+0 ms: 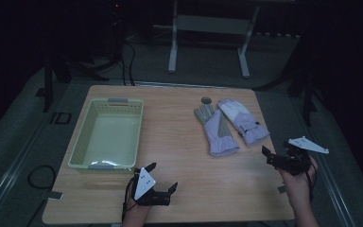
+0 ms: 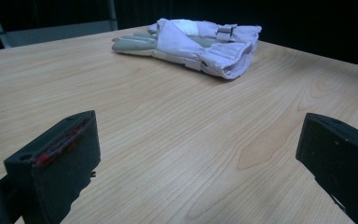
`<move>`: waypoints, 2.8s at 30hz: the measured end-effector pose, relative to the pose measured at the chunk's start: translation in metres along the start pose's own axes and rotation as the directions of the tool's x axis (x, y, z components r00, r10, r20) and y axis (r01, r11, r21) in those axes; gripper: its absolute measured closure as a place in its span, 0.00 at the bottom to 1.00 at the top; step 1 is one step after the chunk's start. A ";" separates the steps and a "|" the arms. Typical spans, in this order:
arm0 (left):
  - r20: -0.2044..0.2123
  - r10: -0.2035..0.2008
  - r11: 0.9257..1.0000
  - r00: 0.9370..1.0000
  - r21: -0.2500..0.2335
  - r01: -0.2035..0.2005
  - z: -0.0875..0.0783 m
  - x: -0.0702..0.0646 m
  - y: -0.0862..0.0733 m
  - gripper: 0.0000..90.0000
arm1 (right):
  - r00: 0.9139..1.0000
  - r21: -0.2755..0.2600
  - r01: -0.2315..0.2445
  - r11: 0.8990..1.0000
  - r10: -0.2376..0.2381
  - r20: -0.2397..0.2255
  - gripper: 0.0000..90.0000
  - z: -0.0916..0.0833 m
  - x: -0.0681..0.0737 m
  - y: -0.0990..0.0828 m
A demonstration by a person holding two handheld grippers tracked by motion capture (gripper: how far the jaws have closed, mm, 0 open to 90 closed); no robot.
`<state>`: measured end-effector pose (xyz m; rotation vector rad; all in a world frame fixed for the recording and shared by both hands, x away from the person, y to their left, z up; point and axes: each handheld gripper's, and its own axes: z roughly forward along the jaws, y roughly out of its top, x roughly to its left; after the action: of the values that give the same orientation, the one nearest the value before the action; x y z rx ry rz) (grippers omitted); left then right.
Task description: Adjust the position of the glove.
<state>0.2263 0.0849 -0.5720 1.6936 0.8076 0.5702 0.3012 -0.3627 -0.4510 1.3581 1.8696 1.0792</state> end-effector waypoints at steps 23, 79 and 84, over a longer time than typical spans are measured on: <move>0.006 0.002 1.000 1.000 -0.003 -0.002 0.000 0.000 0.000 0.00 | 0.985 -0.042 0.128 0.991 -0.132 -0.116 0.36 0.034 0.040 0.085; 0.036 -0.017 1.000 0.999 -0.014 0.018 -0.002 0.002 -0.001 0.00 | 0.971 0.381 0.204 0.902 -0.139 -0.192 0.58 0.208 0.063 0.024; 0.035 -0.019 1.000 0.999 -0.014 0.020 -0.001 0.002 -0.001 0.00 | 0.979 0.371 0.158 0.915 -0.095 -0.182 0.80 0.208 0.061 0.022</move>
<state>0.2265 0.0875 -0.5723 1.6759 0.7927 0.5307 0.4633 -0.2451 -0.5361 1.3634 2.3489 0.8014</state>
